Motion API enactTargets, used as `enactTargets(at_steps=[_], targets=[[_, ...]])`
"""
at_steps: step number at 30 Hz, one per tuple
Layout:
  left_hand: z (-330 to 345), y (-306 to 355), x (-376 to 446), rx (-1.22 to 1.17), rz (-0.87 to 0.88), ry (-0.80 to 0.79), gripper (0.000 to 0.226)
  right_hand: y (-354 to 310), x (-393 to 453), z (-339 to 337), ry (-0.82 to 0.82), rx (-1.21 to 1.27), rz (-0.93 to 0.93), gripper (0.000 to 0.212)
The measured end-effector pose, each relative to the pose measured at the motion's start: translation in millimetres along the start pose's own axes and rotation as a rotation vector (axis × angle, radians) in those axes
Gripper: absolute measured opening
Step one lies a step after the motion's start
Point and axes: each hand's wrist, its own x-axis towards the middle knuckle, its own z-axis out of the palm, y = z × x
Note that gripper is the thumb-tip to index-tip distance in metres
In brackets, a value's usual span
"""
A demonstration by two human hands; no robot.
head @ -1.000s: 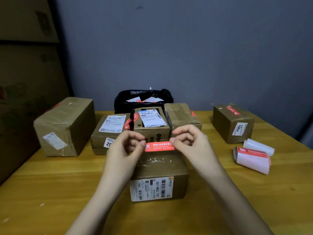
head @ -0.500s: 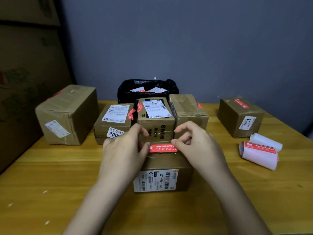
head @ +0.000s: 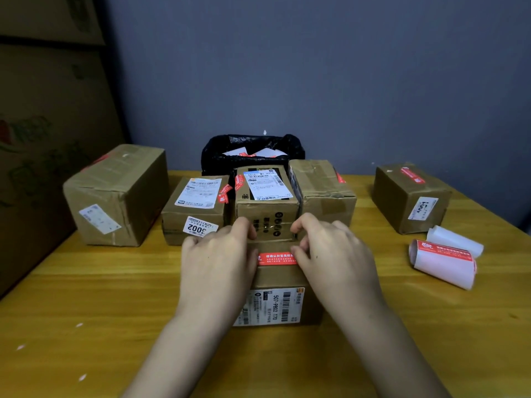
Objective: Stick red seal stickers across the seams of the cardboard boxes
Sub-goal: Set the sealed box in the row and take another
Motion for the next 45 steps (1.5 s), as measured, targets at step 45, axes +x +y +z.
enactTargets(at_steps=[45], targets=[[-0.6, 6.6, 1.8, 0.330, 0.036, -0.075, 0.021, -4.7, 3.8, 10.6, -0.065, -0.278, -0.161, 0.025]])
